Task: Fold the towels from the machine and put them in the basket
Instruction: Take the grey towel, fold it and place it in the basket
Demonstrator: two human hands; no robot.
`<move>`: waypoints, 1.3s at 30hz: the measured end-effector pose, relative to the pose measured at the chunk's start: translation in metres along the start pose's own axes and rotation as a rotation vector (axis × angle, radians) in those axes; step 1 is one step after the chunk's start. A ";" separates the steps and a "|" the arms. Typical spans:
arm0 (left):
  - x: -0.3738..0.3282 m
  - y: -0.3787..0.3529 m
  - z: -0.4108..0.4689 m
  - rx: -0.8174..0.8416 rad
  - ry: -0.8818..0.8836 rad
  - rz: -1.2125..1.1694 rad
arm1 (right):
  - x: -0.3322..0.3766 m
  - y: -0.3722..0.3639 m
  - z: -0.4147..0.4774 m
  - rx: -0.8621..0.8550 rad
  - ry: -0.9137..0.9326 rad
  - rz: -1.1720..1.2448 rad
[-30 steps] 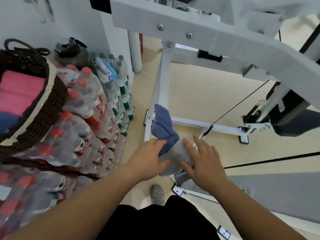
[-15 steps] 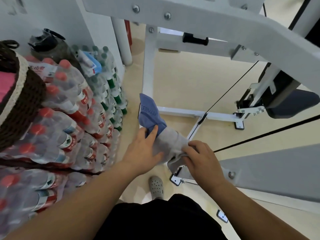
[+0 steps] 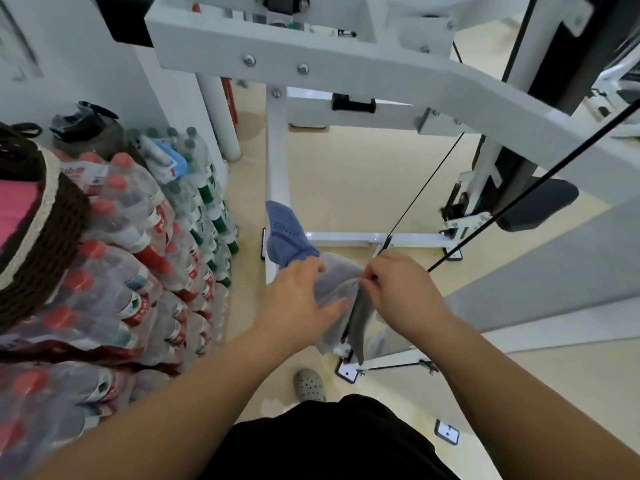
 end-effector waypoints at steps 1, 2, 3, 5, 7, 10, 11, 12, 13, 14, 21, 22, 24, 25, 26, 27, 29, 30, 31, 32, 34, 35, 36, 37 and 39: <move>-0.013 0.001 -0.007 0.019 -0.033 -0.084 | 0.006 0.007 0.001 0.018 -0.036 -0.016; -0.023 0.002 -0.015 0.046 -0.061 -0.152 | 0.012 0.013 0.002 0.031 -0.076 -0.015; -0.029 0.004 -0.022 0.062 -0.077 -0.212 | 0.020 0.019 0.002 0.036 -0.108 -0.003; -0.031 0.014 -0.033 0.012 -0.083 -0.331 | 0.041 0.027 0.001 0.038 -0.134 0.013; -0.021 0.034 -0.042 -0.119 -0.037 -0.419 | 0.064 0.033 -0.001 0.050 -0.154 0.059; 0.000 0.067 -0.056 -0.287 0.007 -0.445 | 0.095 0.037 -0.006 0.074 -0.201 0.223; 0.005 0.078 -0.062 -0.319 -0.001 -0.440 | 0.104 0.037 -0.008 0.080 -0.223 0.289; 0.009 0.088 -0.067 -0.343 -0.002 -0.435 | 0.113 0.037 -0.009 0.081 -0.241 0.353; 0.014 0.098 -0.073 -0.361 0.012 -0.436 | 0.123 0.038 -0.009 0.078 -0.260 0.419; 0.021 0.107 -0.078 -0.374 0.039 -0.447 | 0.132 0.036 -0.009 0.078 -0.279 0.487; 0.093 0.159 -0.122 -0.479 0.167 -0.543 | 0.210 -0.002 -0.023 0.233 -0.248 0.685; 0.105 0.164 -0.127 -0.482 0.183 -0.542 | 0.221 -0.008 -0.025 0.258 -0.221 0.683; 0.125 0.171 -0.136 -0.480 0.212 -0.574 | 0.242 -0.020 -0.028 0.321 -0.187 0.706; 0.134 0.174 -0.140 -0.475 0.226 -0.597 | 0.252 -0.026 -0.030 0.361 -0.164 0.702; 0.143 0.176 -0.144 -0.471 0.238 -0.615 | 0.260 -0.032 -0.030 0.393 -0.113 0.660; 0.152 0.179 -0.148 -0.471 0.247 -0.615 | 0.268 -0.039 -0.029 0.402 -0.025 0.572; 0.171 0.187 -0.157 -0.471 0.262 -0.531 | 0.282 -0.053 -0.027 0.381 0.161 0.372; 0.181 0.191 -0.163 -0.461 0.275 -0.453 | 0.288 -0.061 -0.027 0.377 0.228 0.308; 0.191 0.193 -0.169 -0.440 0.292 -0.367 | 0.293 -0.071 -0.027 0.383 0.274 0.274; 0.202 0.194 -0.176 -0.410 0.316 -0.289 | 0.297 -0.081 -0.027 0.397 0.306 0.241; 0.221 0.194 -0.191 -0.359 0.378 -0.182 | 0.306 -0.100 -0.030 0.443 0.379 0.170; 0.228 0.193 -0.199 -0.338 0.411 -0.144 | 0.310 -0.108 -0.032 0.472 0.418 0.153; 0.234 0.191 -0.208 -0.312 0.446 -0.116 | 0.315 -0.114 -0.035 0.498 0.454 0.148; 0.236 0.189 -0.217 -0.286 0.478 -0.105 | 0.320 -0.118 -0.037 0.519 0.492 0.151; 0.239 0.184 -0.232 -0.258 0.518 -0.125 | 0.327 -0.123 -0.038 0.563 0.561 0.163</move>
Point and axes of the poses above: each hand's wrist, its own z-axis towards the middle knuckle, its own y-axis out of the back of the hand, x = y × z, the point moved 9 cm from there along z, towards the middle knuckle, and after that the axes turned 11 degrees about -x, right-handed, at the moved point
